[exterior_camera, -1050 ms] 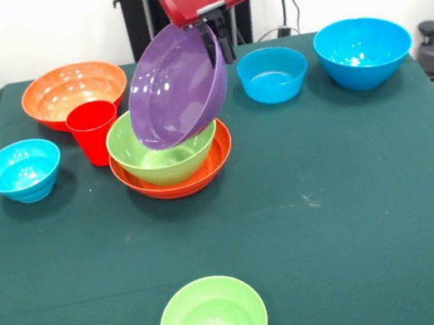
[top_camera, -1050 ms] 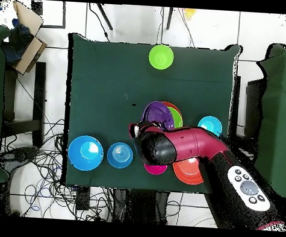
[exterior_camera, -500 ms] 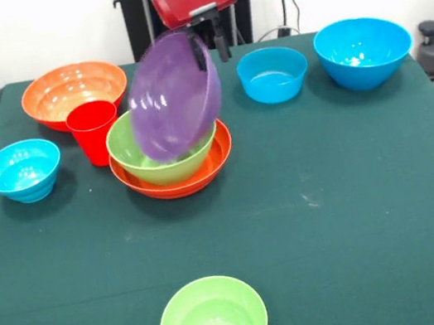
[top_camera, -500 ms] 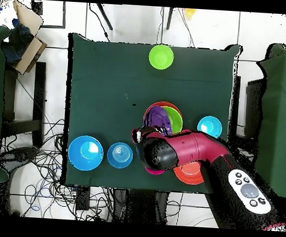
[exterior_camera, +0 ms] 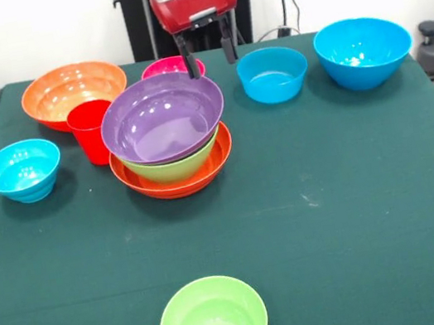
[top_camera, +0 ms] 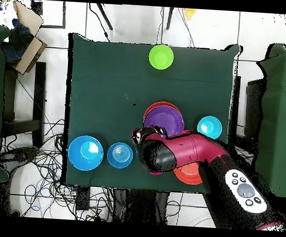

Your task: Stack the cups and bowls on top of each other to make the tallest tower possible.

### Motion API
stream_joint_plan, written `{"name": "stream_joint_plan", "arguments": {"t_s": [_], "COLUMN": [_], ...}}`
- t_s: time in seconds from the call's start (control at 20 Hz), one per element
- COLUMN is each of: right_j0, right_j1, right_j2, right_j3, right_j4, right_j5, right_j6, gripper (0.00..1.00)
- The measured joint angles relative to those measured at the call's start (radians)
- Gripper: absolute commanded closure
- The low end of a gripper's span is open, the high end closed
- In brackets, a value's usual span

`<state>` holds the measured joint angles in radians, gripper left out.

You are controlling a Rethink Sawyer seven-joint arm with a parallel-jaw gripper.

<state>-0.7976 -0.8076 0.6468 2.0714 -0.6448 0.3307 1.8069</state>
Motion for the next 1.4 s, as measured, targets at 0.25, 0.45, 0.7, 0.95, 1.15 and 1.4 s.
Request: {"name": "stream_joint_plan", "arguments": {"t_s": [0.25,0.45,0.7,0.95,1.15,1.4], "right_j0": [0.054,0.107,0.208,0.286,0.323,0.354], "right_j1": [0.003,0.012,0.042,0.073,0.097,0.136], "right_j2": [-0.052,-0.095,-0.164,-0.211,-0.244,-0.299], "right_j3": [0.0,-0.002,-0.025,-0.056,-0.075,-0.096], "right_j4": [-0.014,-0.015,-0.014,-0.011,0.001,0.015], "right_j5": [-0.059,-0.095,-0.131,-0.147,-0.167,-0.229], "right_j6": [0.0,0.0,0.001,0.001,0.001,0.002], "gripper": [0.0,0.0,0.0,0.0,0.0,0.0]}}
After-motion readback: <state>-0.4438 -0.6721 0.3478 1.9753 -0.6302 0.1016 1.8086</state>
